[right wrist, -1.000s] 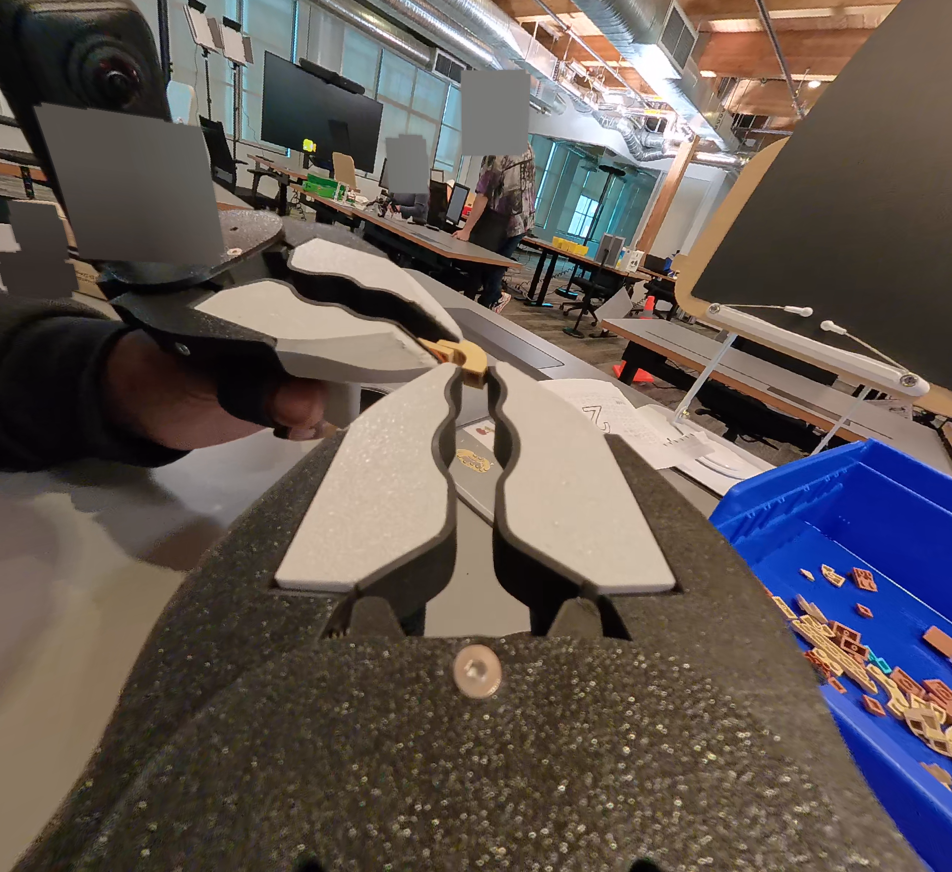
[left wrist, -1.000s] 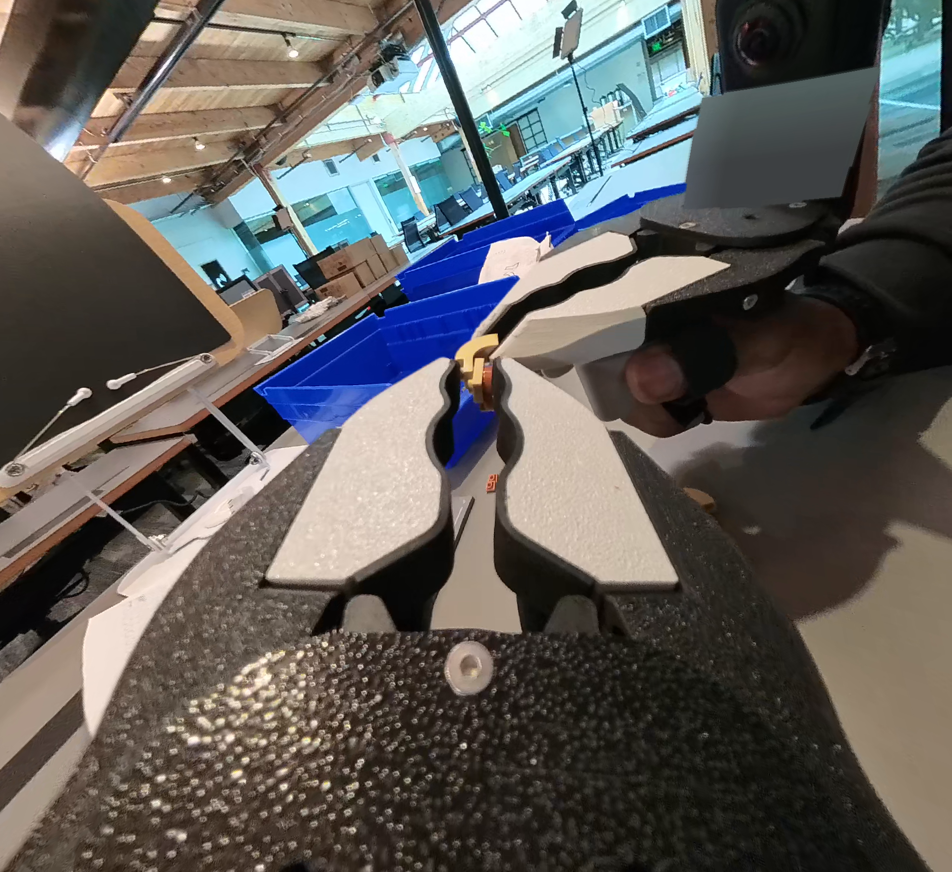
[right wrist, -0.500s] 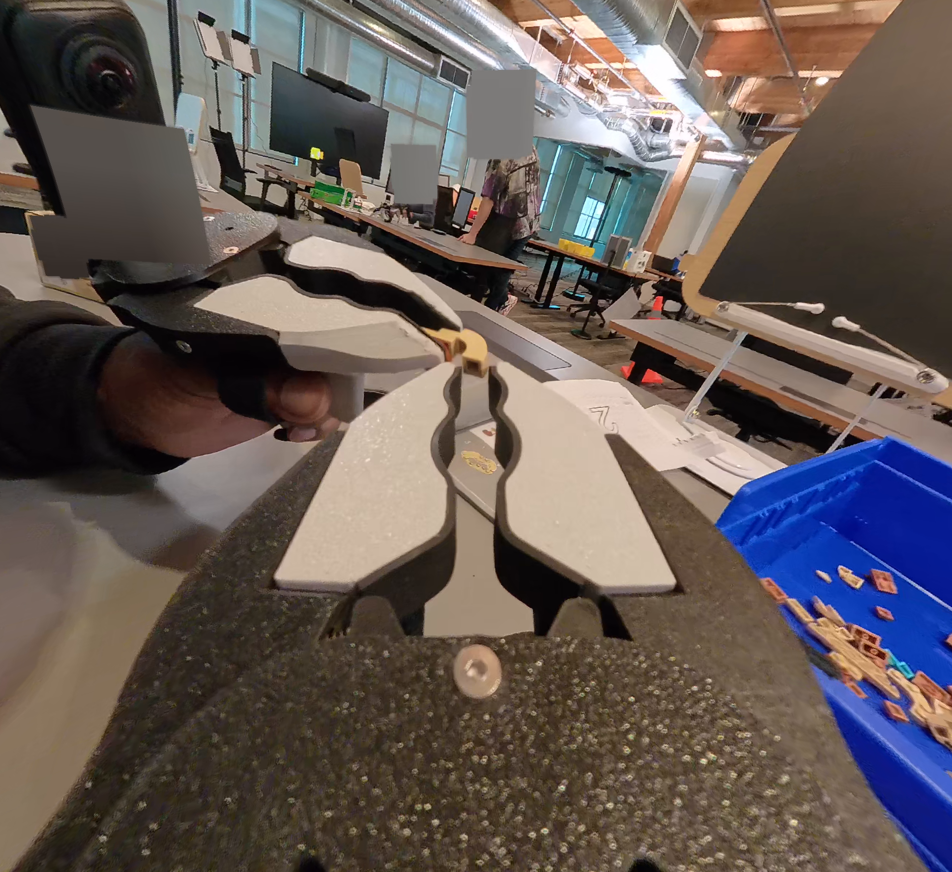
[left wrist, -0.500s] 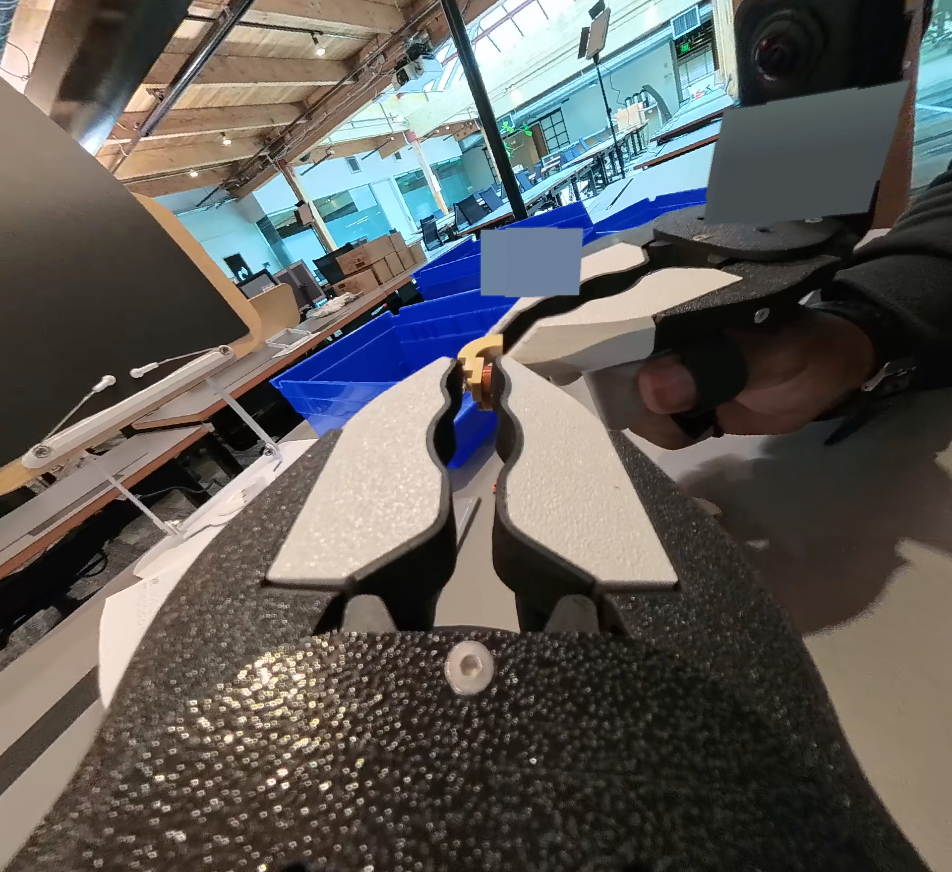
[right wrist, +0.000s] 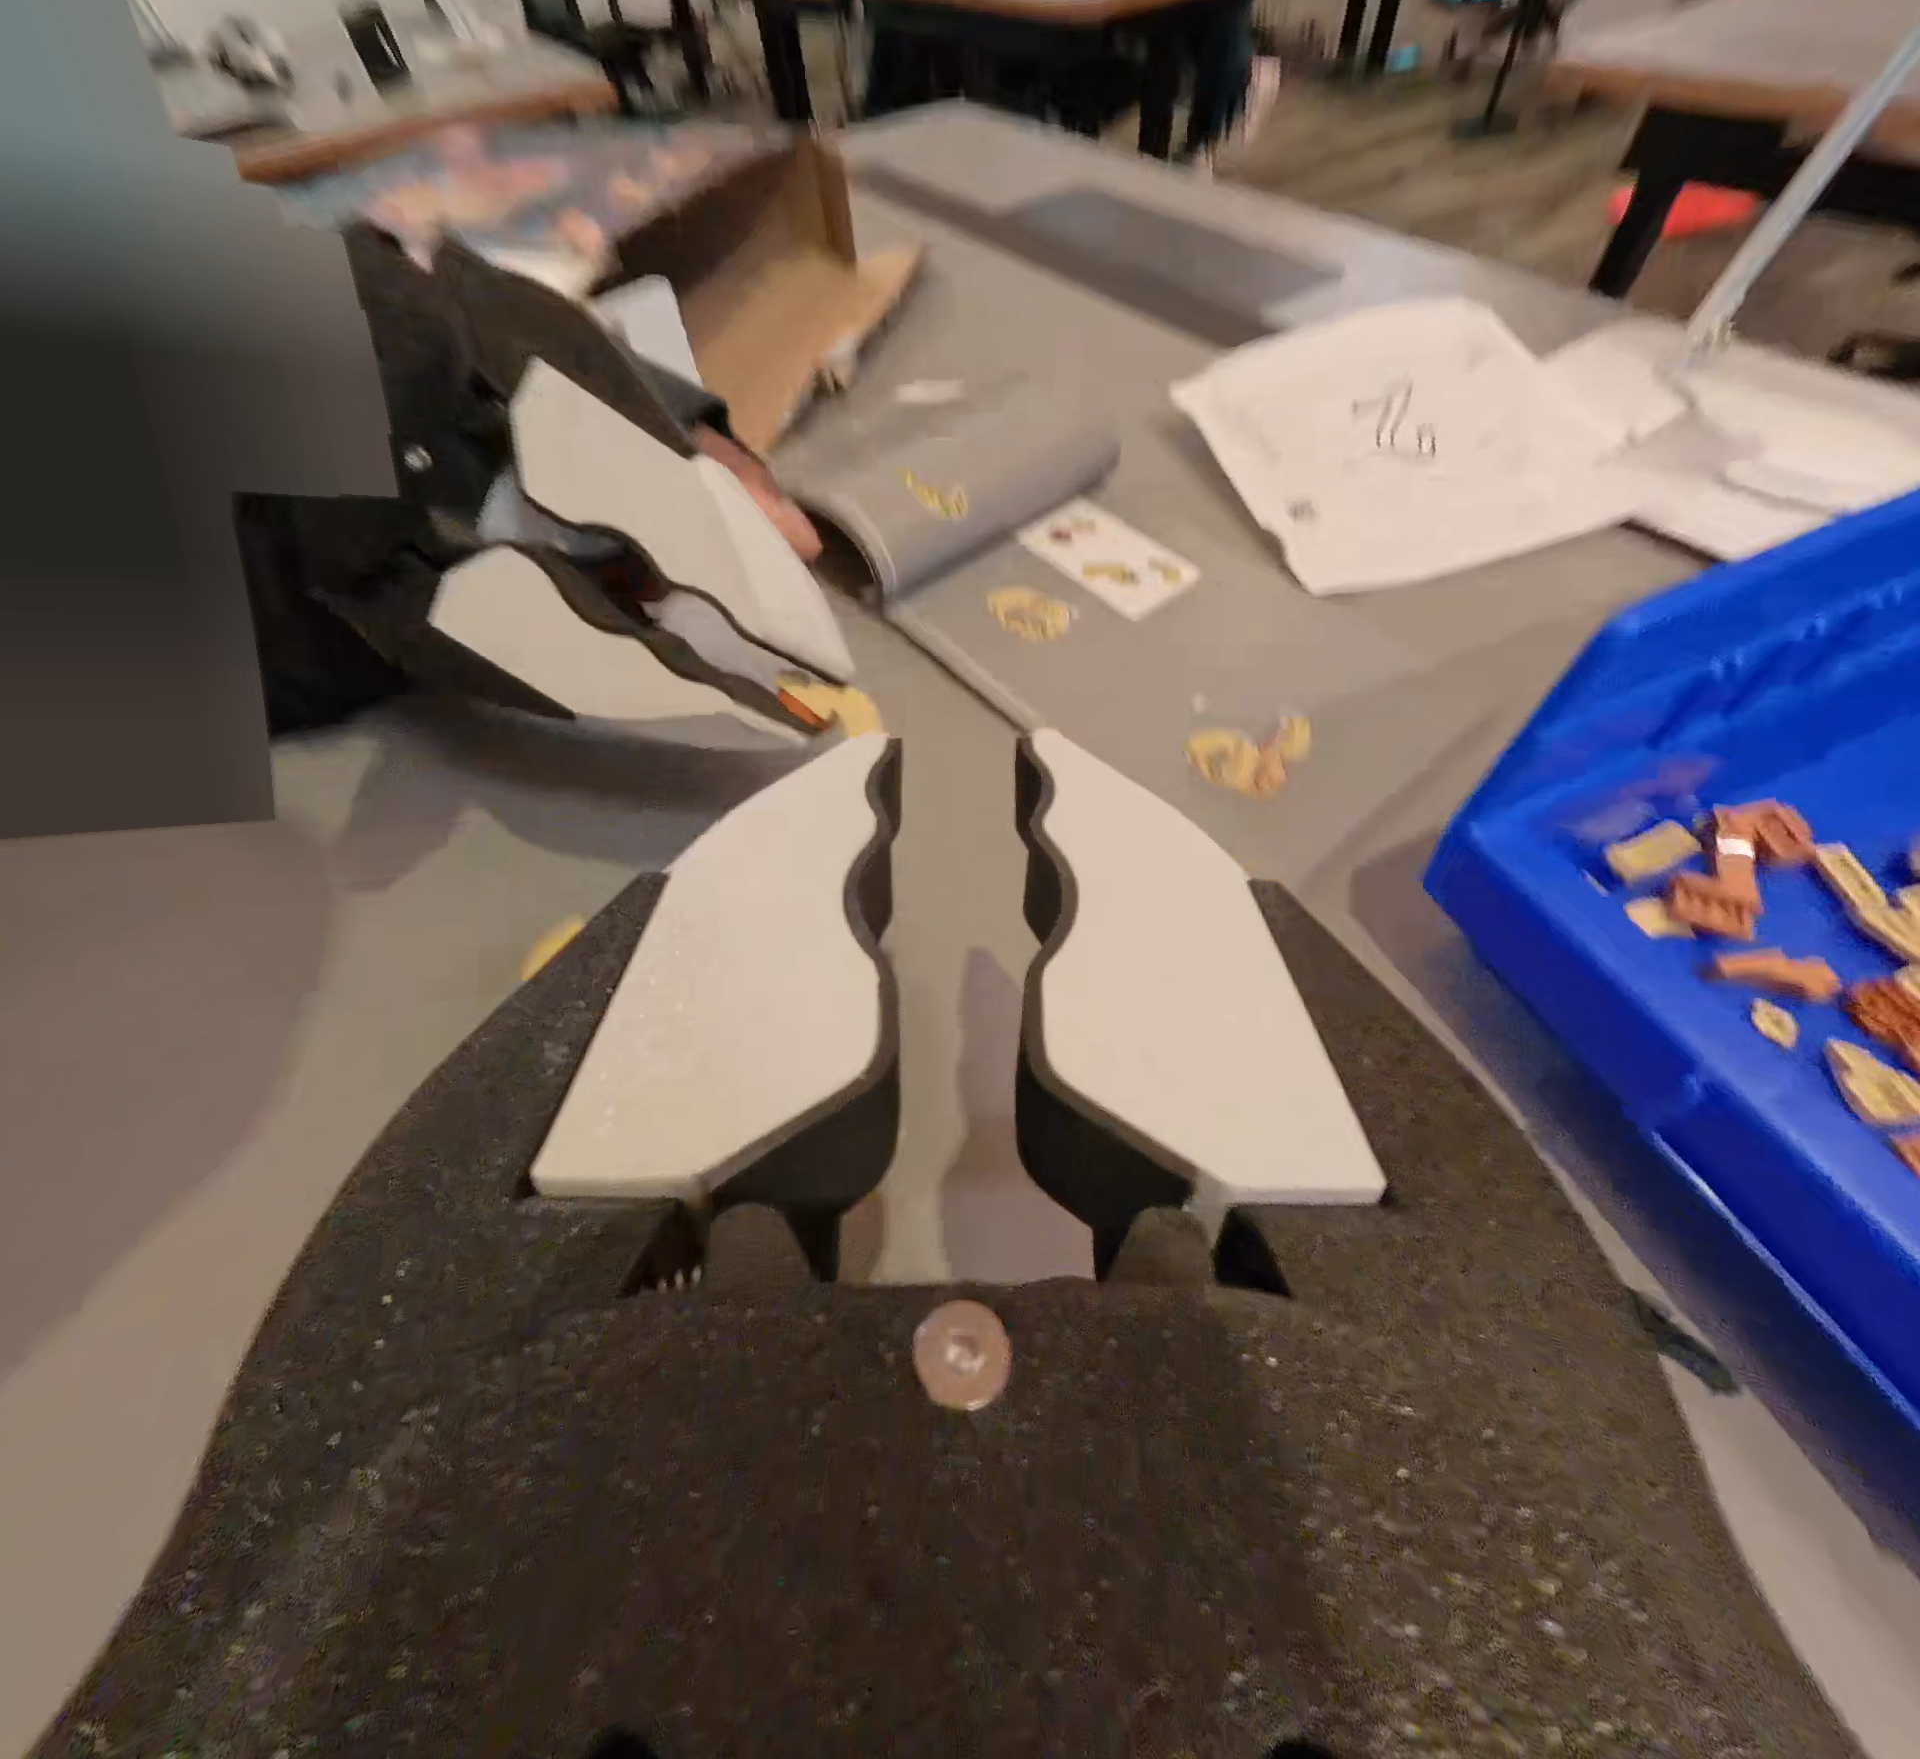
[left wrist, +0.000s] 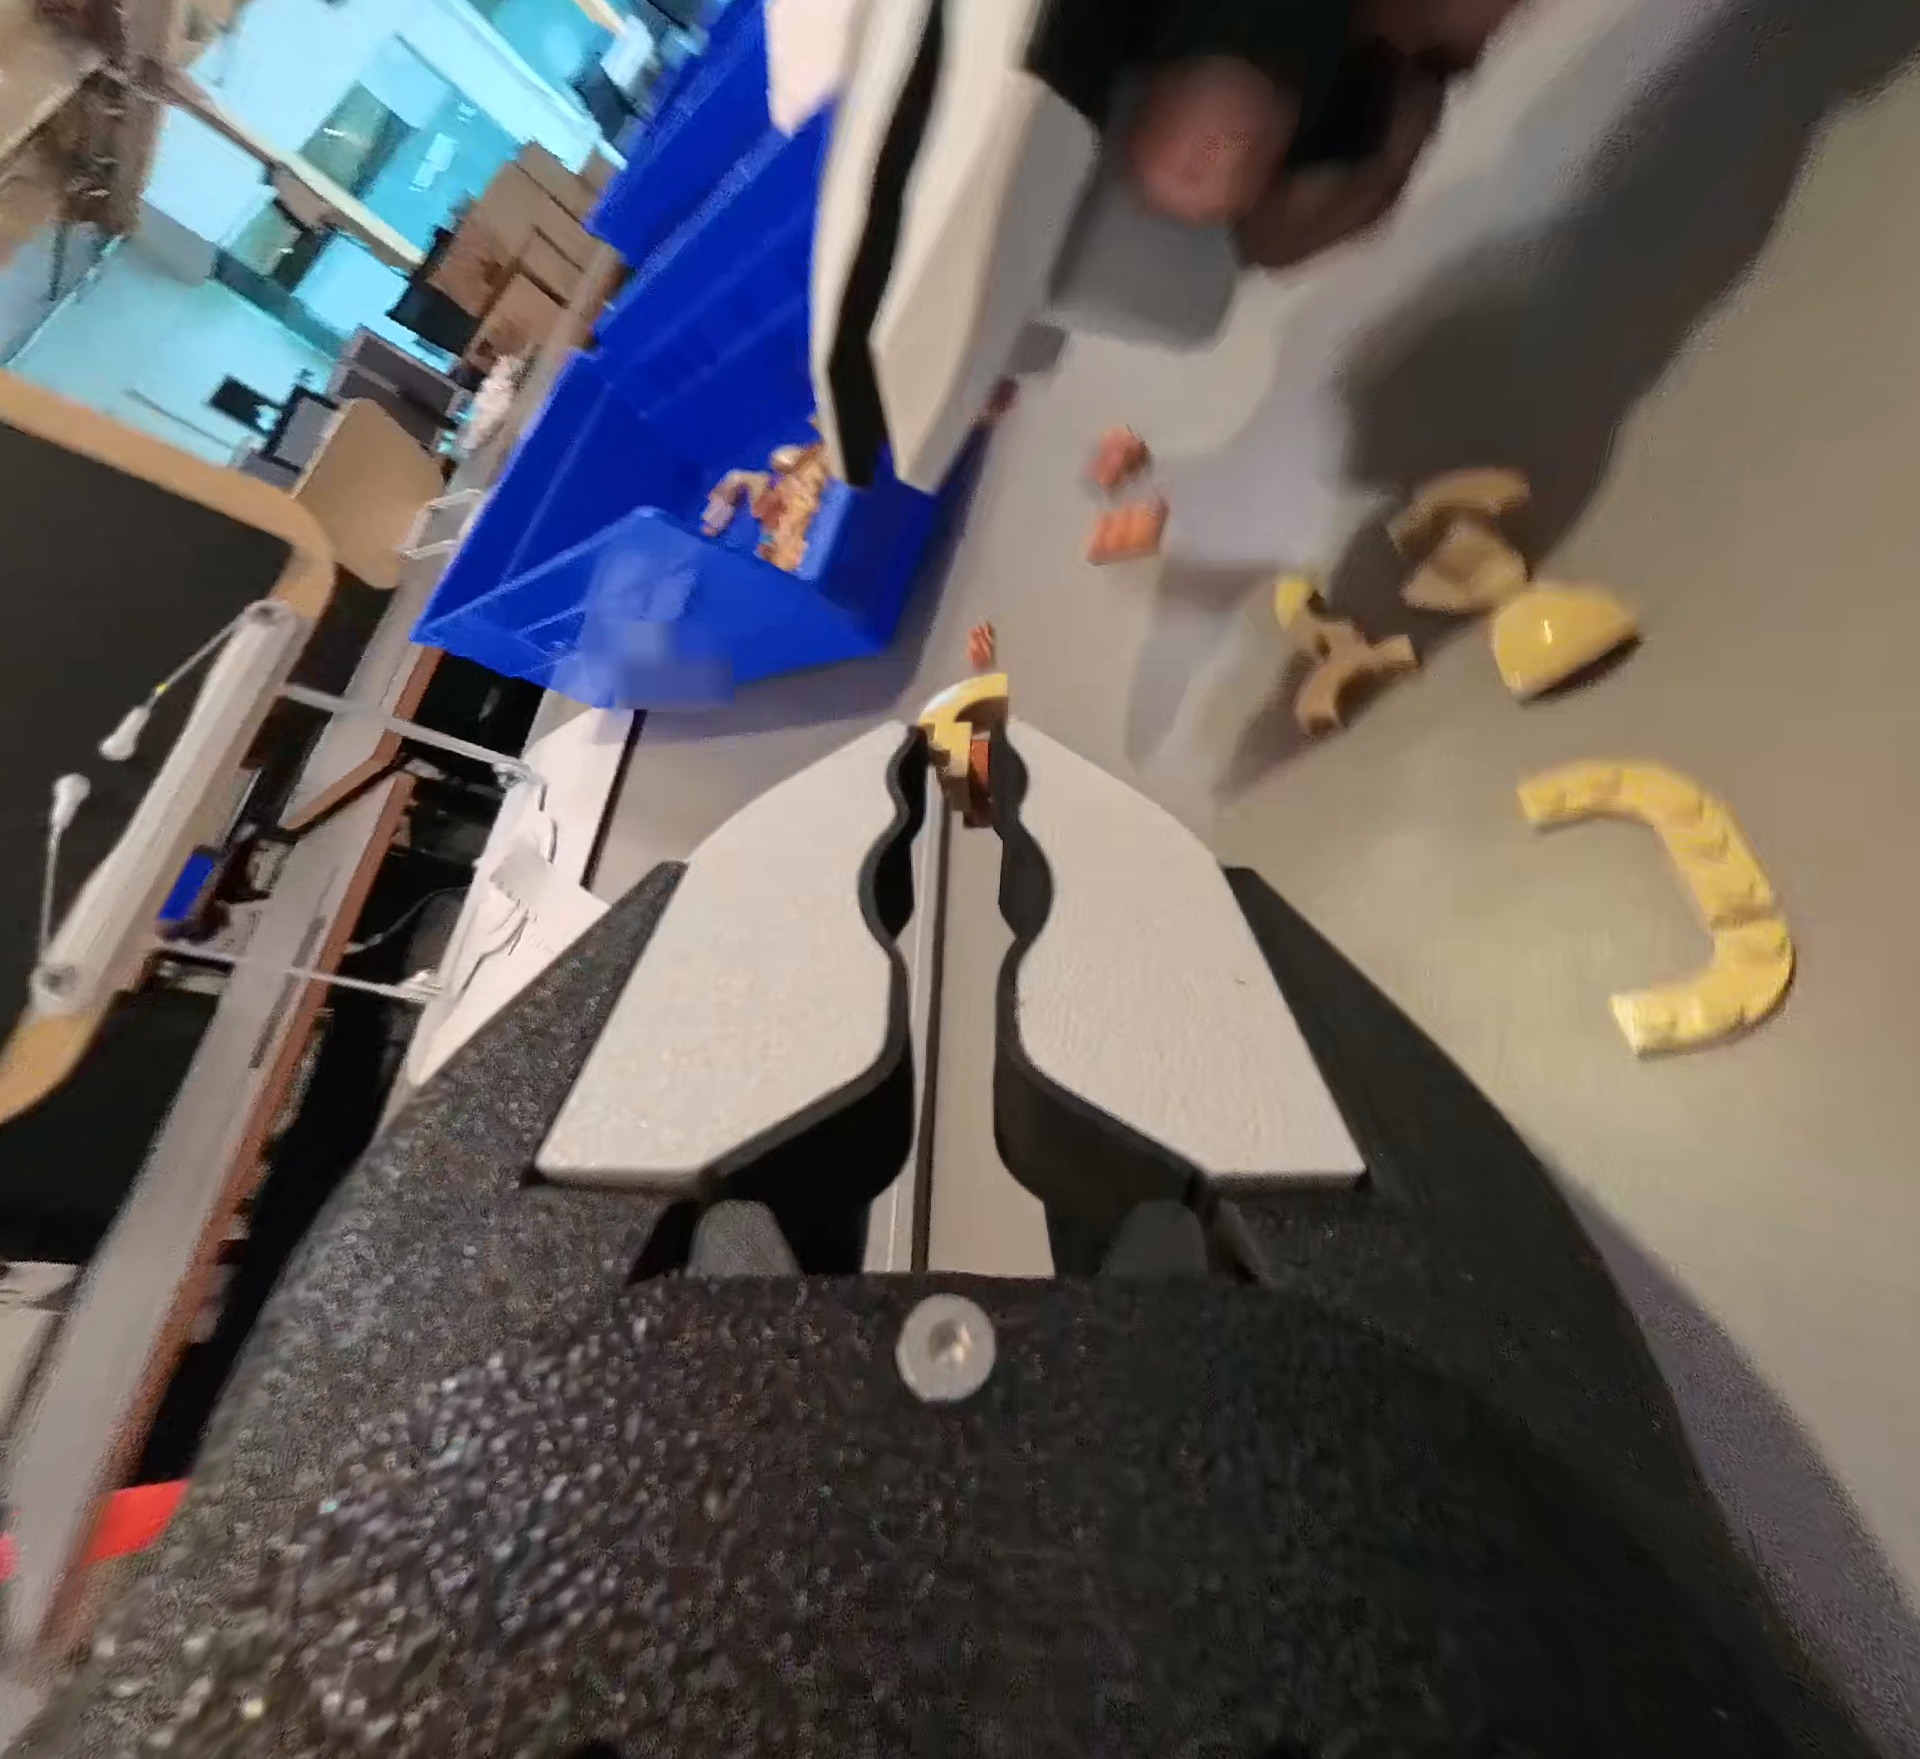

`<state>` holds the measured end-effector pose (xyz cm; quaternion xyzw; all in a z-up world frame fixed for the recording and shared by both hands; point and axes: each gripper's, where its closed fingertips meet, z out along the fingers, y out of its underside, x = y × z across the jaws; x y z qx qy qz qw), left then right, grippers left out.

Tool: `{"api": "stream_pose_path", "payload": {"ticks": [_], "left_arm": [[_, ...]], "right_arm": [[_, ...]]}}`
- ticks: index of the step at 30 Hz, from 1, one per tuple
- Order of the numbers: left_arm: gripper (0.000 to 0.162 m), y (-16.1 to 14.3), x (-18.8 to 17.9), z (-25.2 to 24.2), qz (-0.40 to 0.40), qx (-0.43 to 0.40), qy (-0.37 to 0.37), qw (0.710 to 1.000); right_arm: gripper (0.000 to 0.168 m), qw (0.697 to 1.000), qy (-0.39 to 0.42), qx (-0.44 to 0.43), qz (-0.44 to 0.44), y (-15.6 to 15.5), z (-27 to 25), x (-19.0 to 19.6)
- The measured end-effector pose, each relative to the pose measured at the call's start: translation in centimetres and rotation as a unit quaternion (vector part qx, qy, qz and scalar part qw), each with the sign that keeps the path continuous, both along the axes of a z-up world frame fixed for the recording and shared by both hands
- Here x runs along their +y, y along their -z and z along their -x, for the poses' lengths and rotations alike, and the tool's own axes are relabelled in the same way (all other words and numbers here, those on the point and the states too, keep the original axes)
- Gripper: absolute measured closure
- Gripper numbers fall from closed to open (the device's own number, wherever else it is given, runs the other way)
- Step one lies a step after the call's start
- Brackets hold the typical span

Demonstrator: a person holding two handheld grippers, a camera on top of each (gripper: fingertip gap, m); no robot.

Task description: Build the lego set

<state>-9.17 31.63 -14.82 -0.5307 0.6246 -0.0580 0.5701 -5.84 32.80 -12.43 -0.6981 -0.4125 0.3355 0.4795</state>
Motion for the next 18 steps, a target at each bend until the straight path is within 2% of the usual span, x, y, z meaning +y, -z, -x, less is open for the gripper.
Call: {"api": "stream_pose_path", "payload": {"ticks": [3, 6, 13, 18], "left_arm": [[0.151, 2.0, -0.2, 0.2, -0.057, 0.109, 0.01, 0.992], [0.151, 3.2, -0.5, 0.1, -0.094, 0.169, 0.021, 0.981], [0.15, 4.9, -0.7, 0.3, -0.114, 0.231, 0.032, 0.966], [0.15, 5.8, -1.1, 0.4, -0.103, 0.257, 0.041, 0.96]], "right_arm": [[0.149, 0.996, -0.027, -0.08, 0.026, 2.3, -1.4, -1.0], [0.15, 0.991, -0.044, -0.119, 0.029, 3.8, -2.4, -2.3], [0.148, 0.973, -0.096, -0.204, 0.044, 7.6, -2.5, -4.2], [0.148, 0.965, -0.103, -0.235, 0.047, 8.9, -2.6, -4.0]]}}
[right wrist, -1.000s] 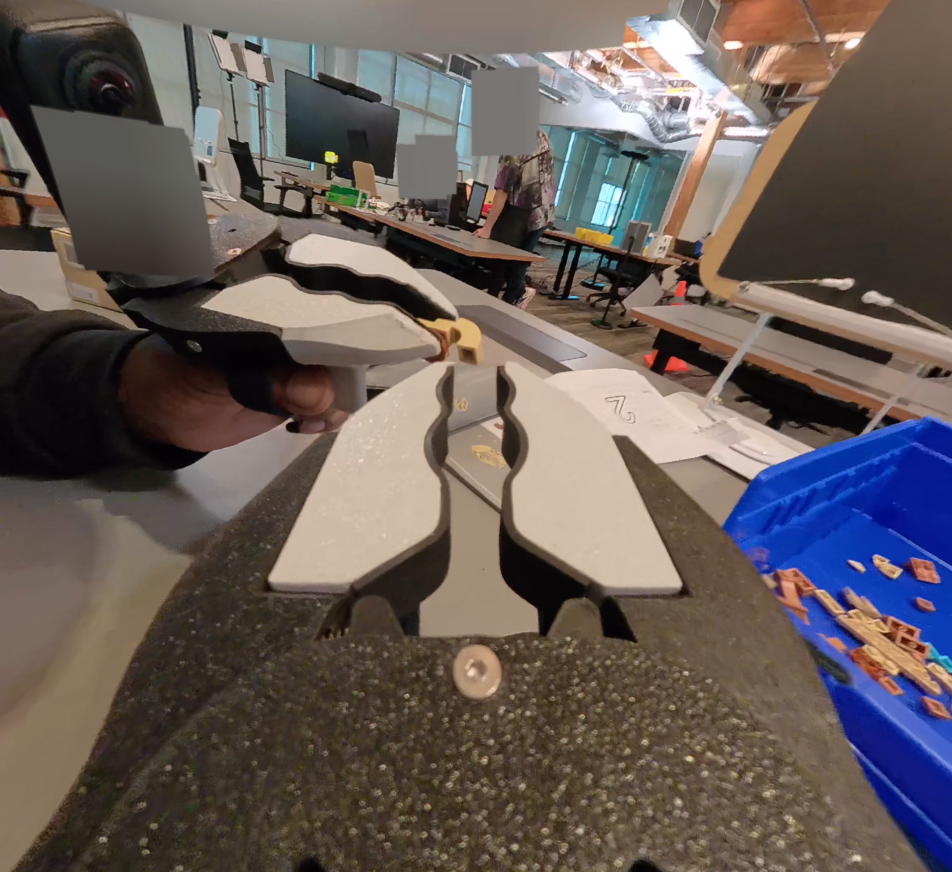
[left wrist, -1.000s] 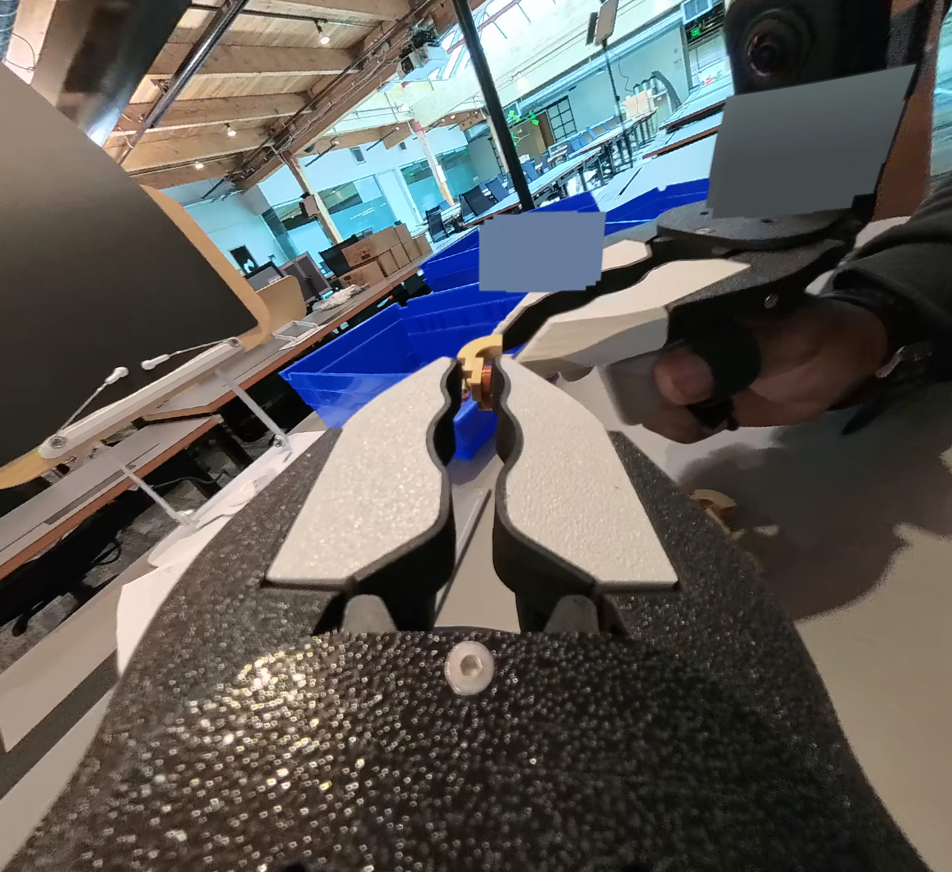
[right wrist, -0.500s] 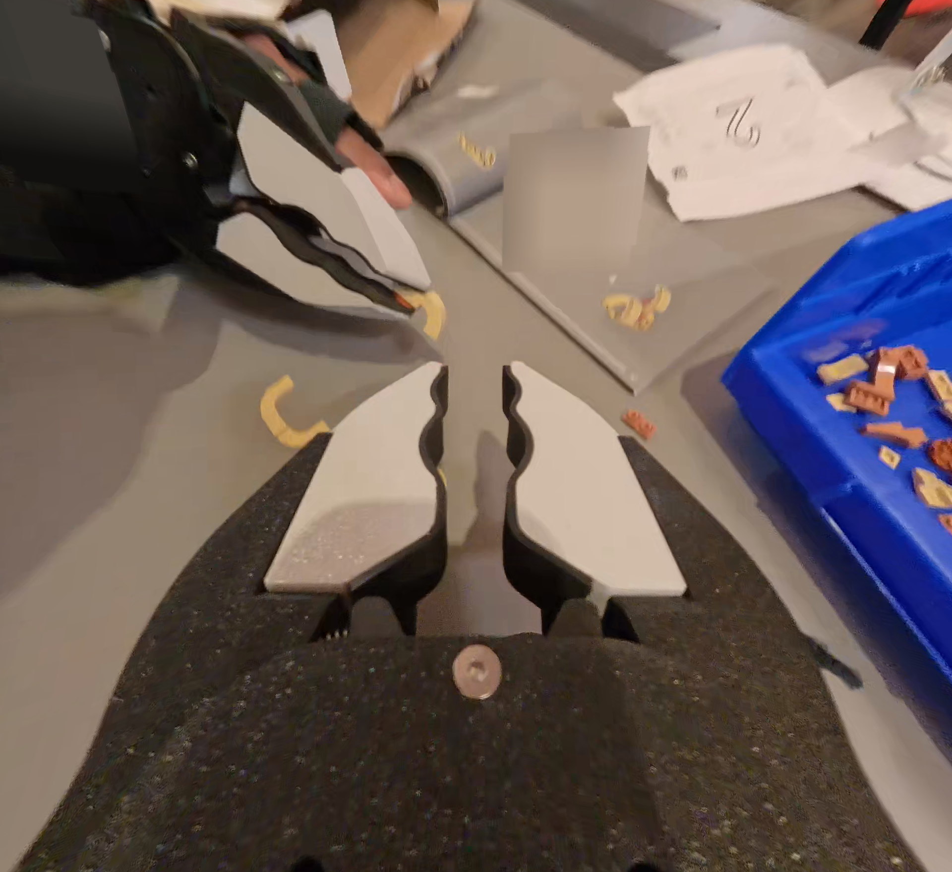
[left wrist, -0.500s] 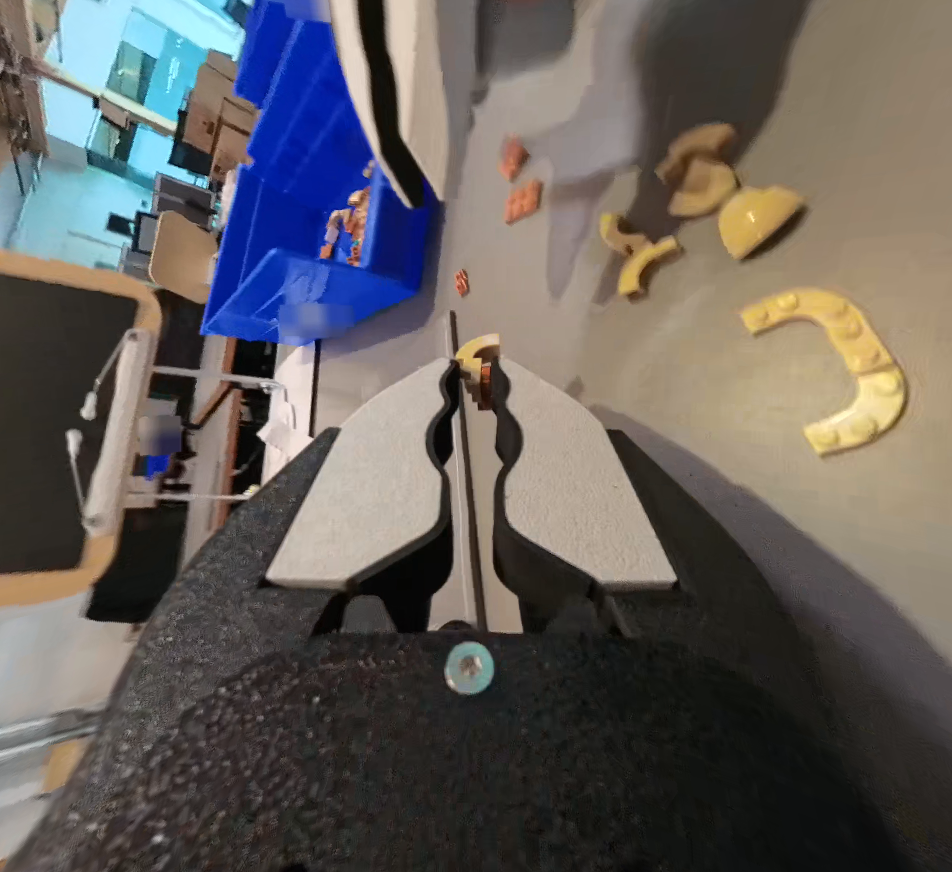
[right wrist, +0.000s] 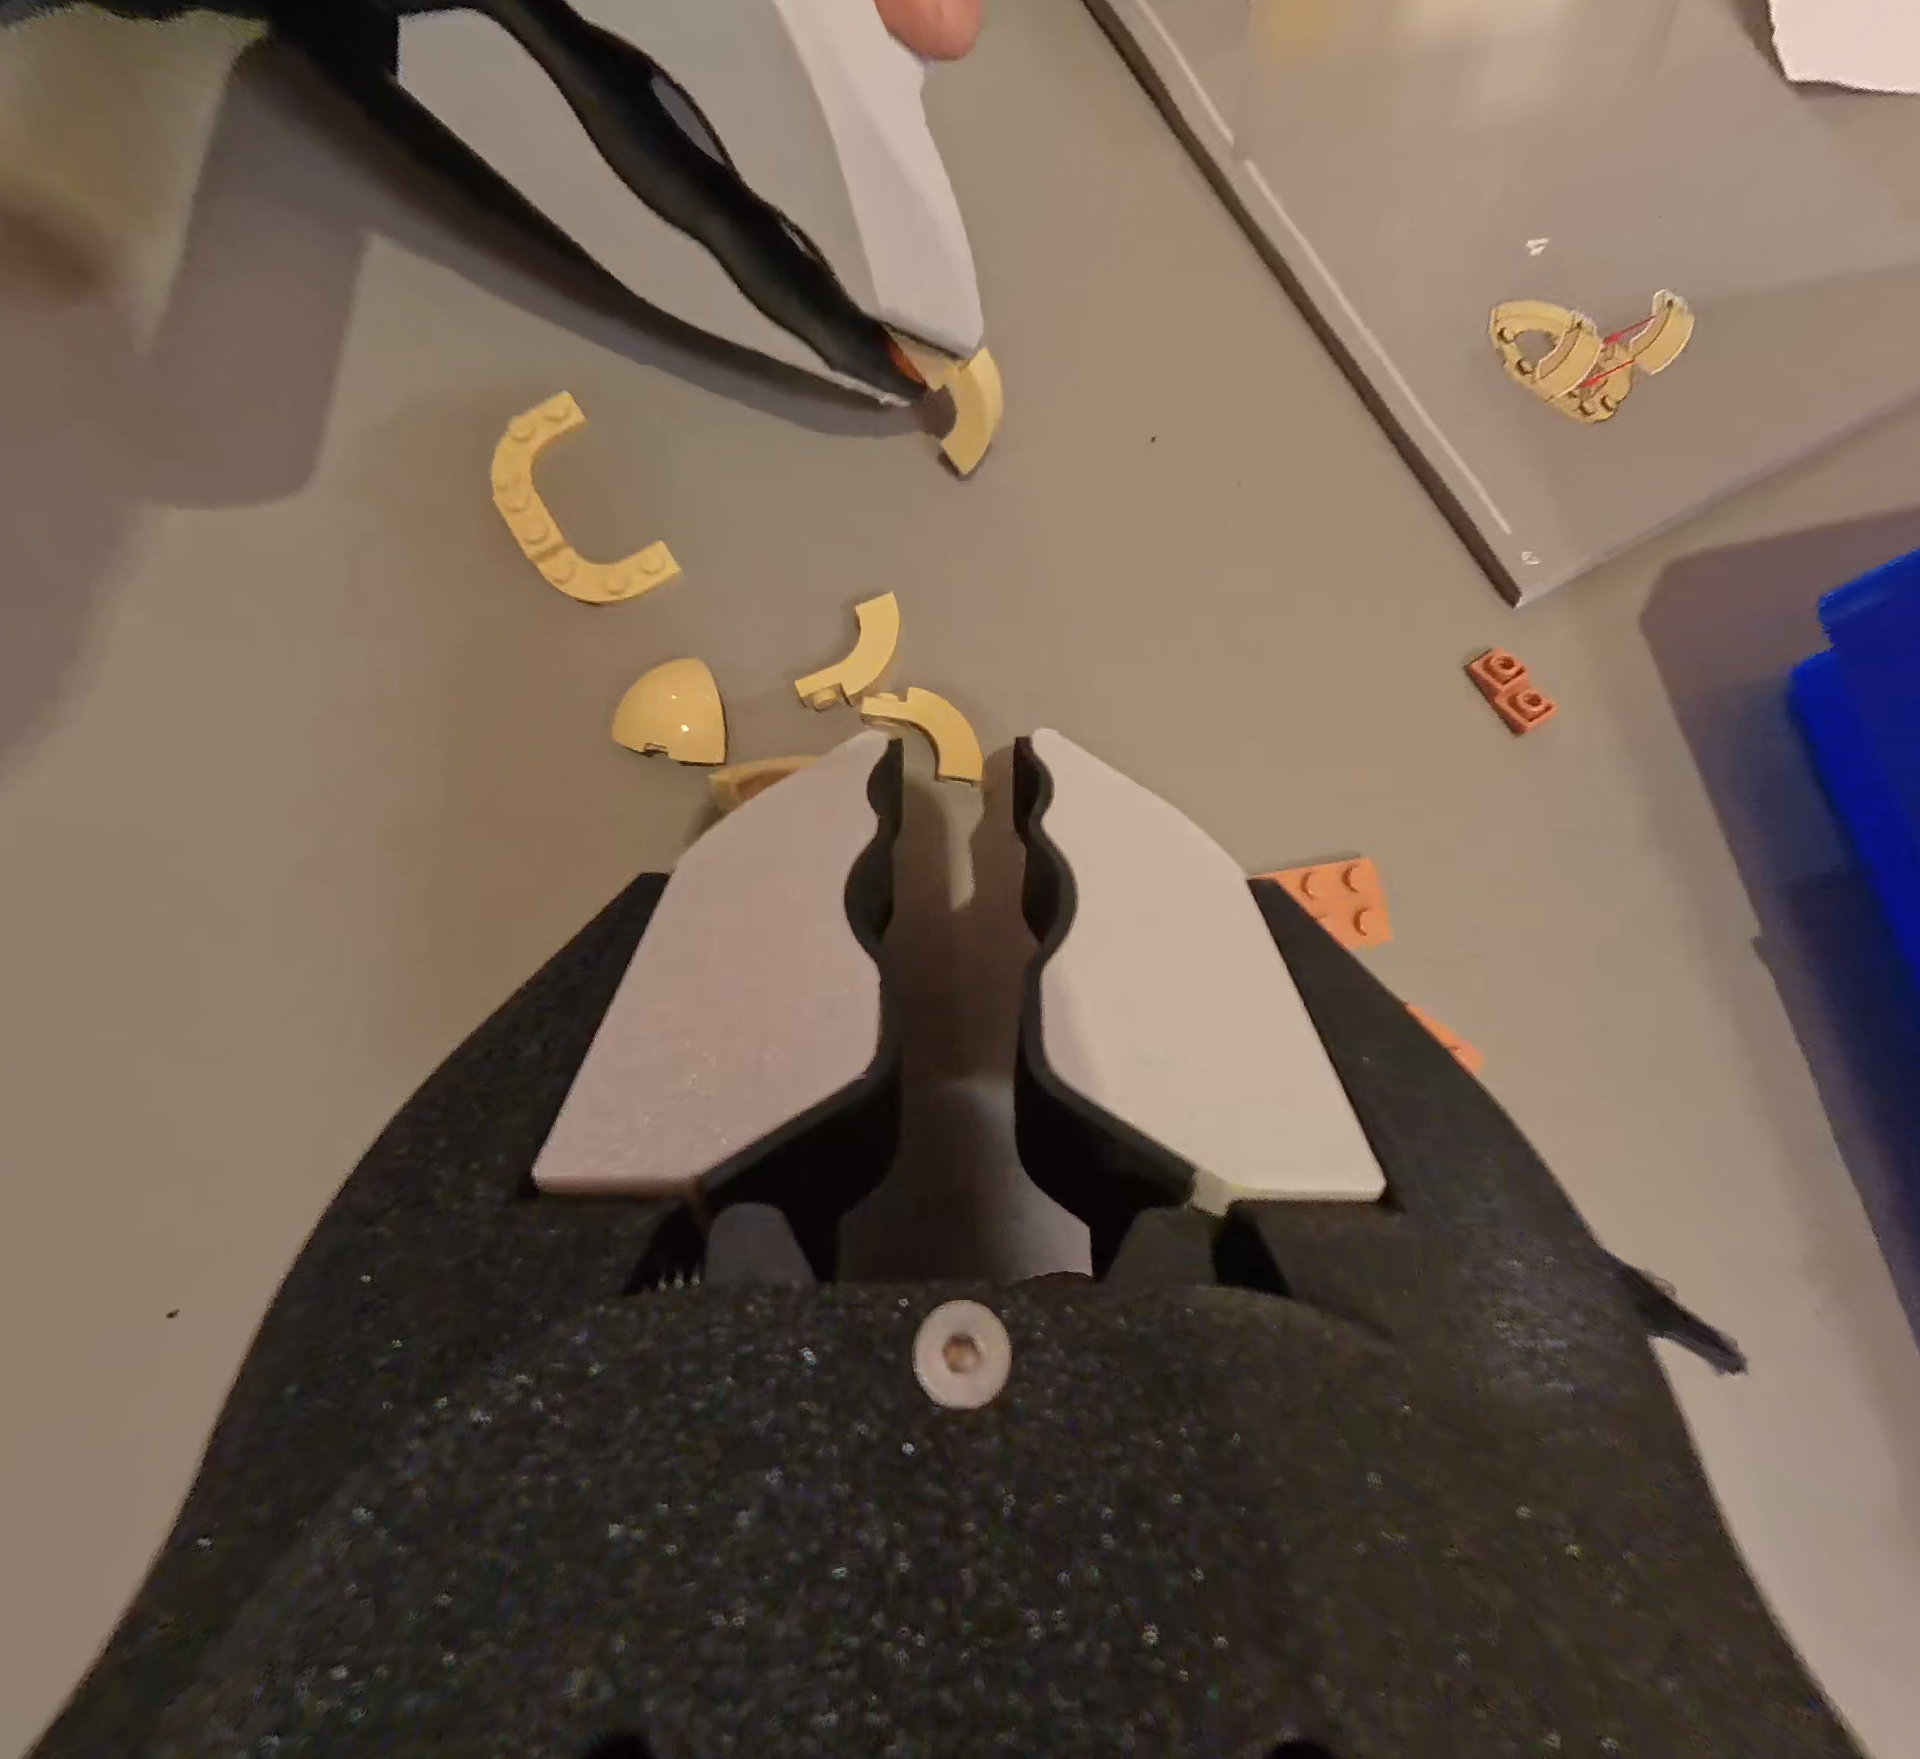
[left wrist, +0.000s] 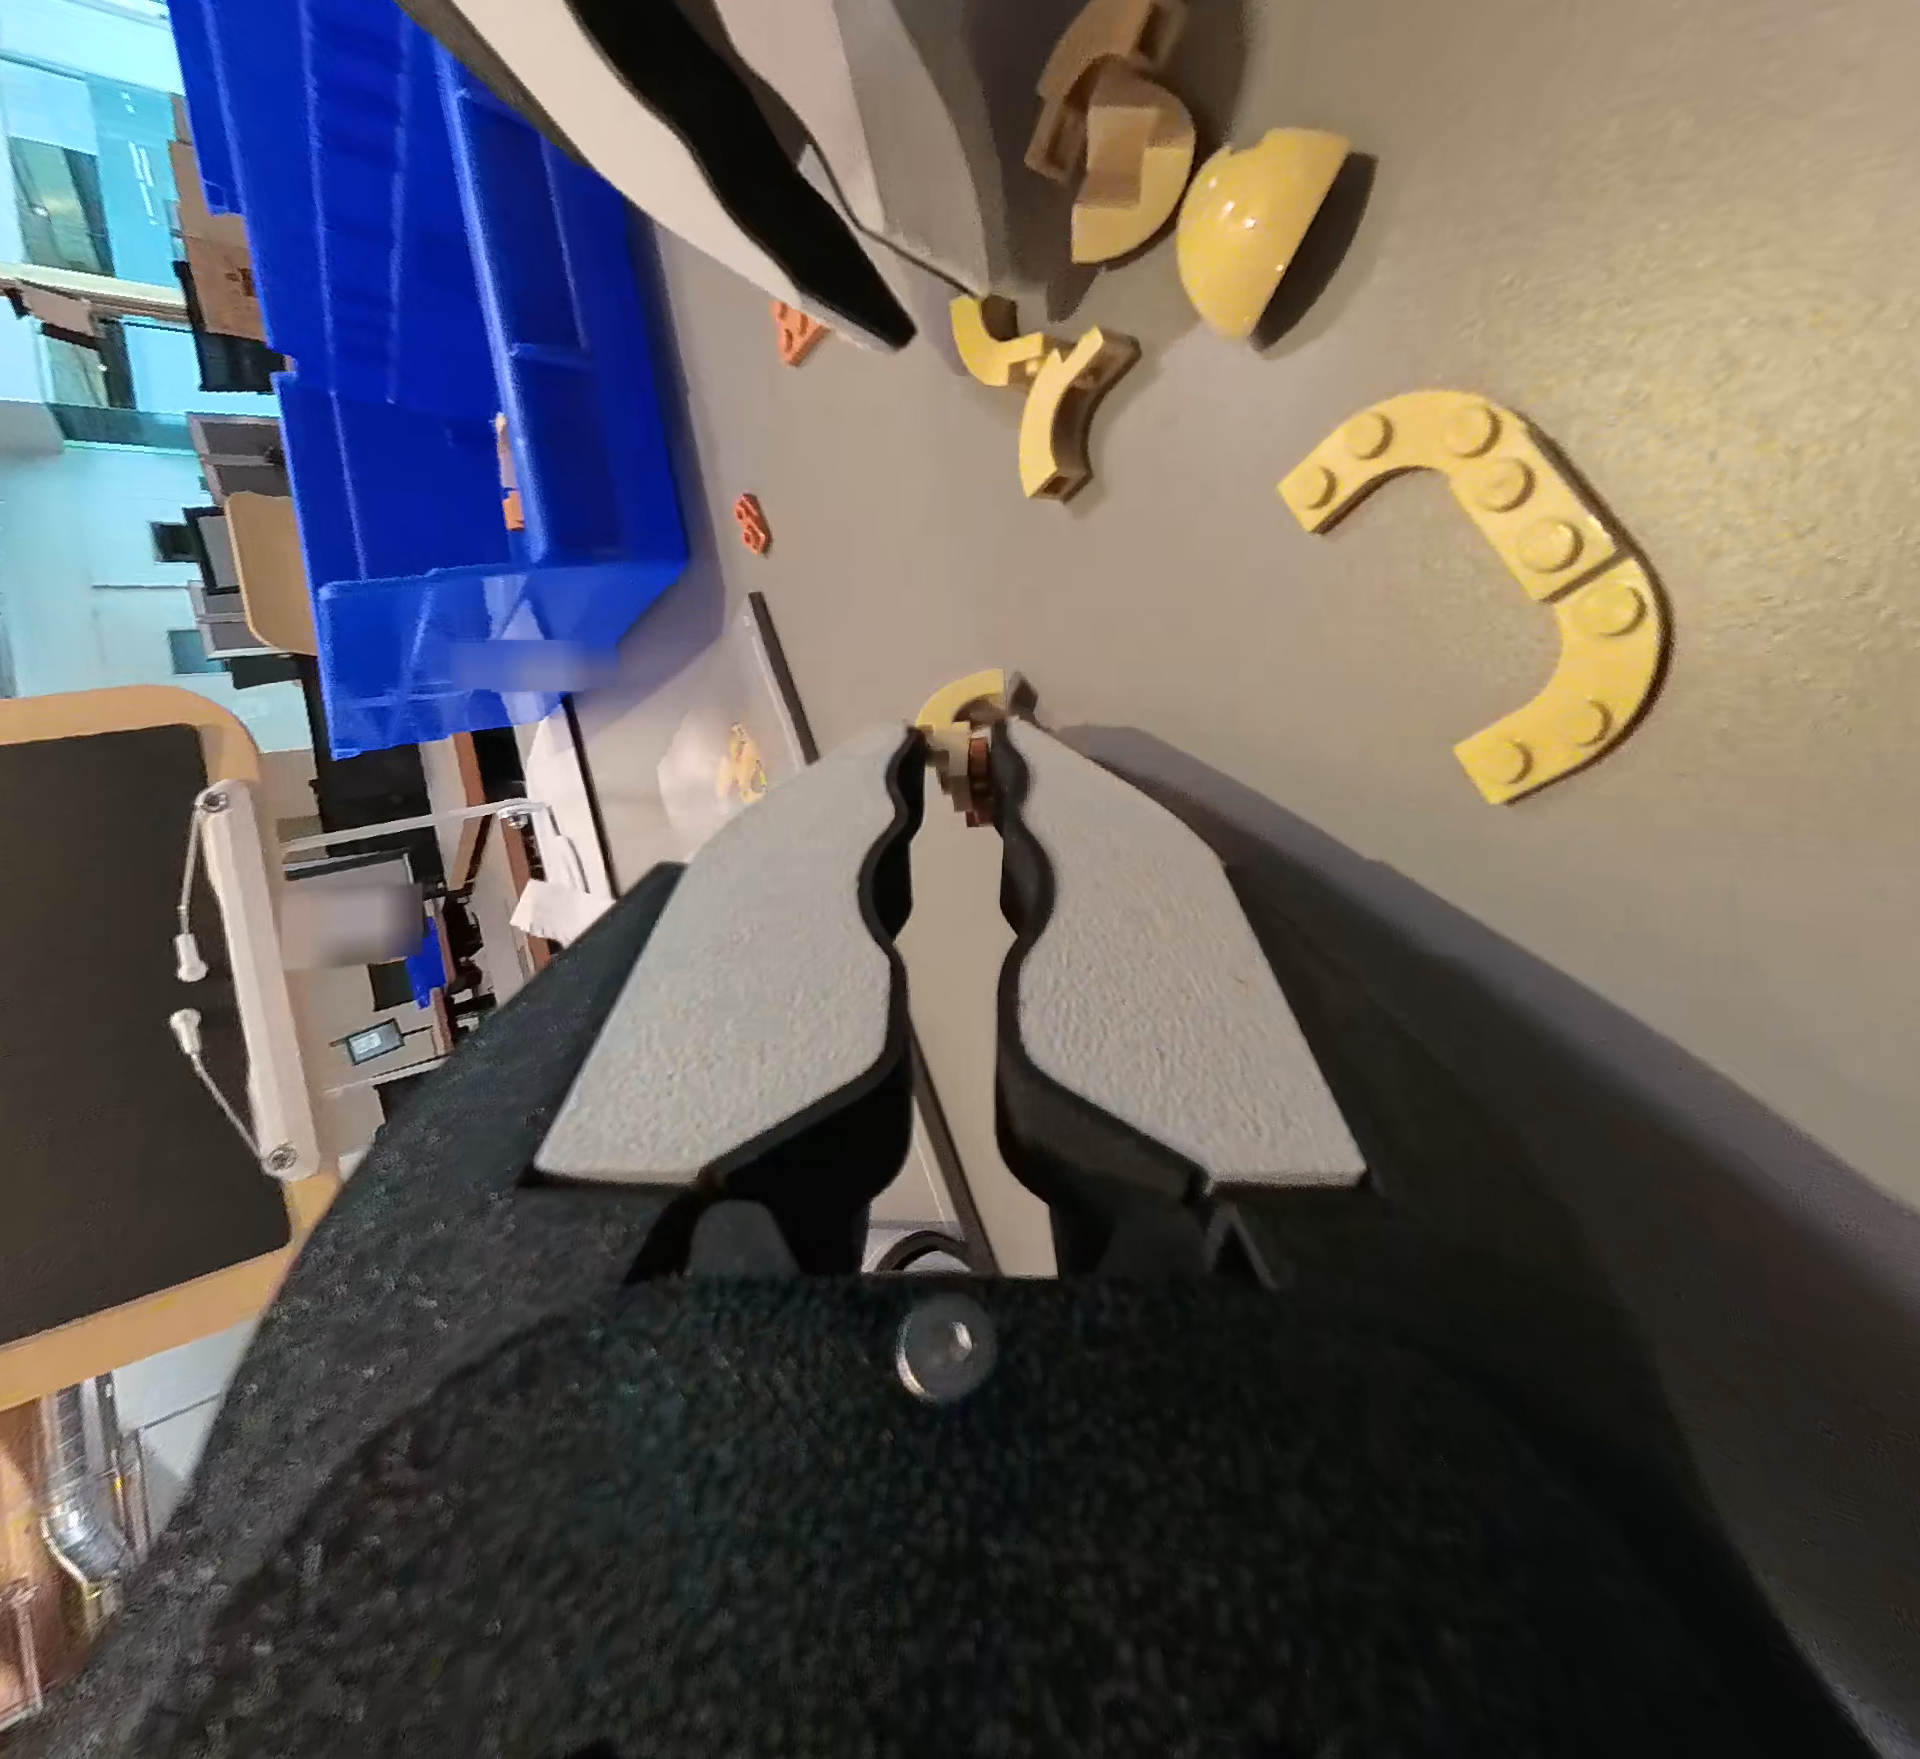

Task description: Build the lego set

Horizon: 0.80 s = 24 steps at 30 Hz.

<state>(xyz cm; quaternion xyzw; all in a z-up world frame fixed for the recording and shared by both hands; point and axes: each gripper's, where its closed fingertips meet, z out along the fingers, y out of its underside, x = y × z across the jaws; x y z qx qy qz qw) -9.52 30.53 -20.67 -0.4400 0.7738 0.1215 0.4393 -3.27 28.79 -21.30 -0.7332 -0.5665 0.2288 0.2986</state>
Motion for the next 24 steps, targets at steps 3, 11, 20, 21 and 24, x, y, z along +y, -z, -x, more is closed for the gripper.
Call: {"api": "stream_pose_path", "payload": {"ticks": [3, 11, 20, 21, 24], "left_arm": [[0.149, 0.2, -0.2, 0.0, 0.01, 0.0, 0.002, 1.0], [0.143, 0.6, -0.7, 0.0, 0.06, -0.012, -0.001, 0.998], [0.138, -3.3, -0.8, -0.1, 0.183, -0.174, -0.006, 0.968], [0.138, -3.8, -0.9, -0.2, 0.205, -0.198, -0.005, 0.959], [0.137, -5.3, -1.3, -0.8, 0.249, -0.26, 0.01, 0.933]], "right_arm": [[0.148, 1.0, -0.003, -0.021, -0.001, 0.7, -0.1, 0.1], [0.161, 1.0, -0.007, -0.025, -0.008, 0.9, -0.1, 0.2], [0.16, 0.998, 0.006, 0.059, -0.004, -2.3, 0.7, 0.9], [0.161, 0.996, 0.006, 0.087, 0.007, -3.2, 1.2, 0.9], [0.16, 0.976, 0.001, 0.201, 0.084, -6.4, 3.4, 0.4]]}}
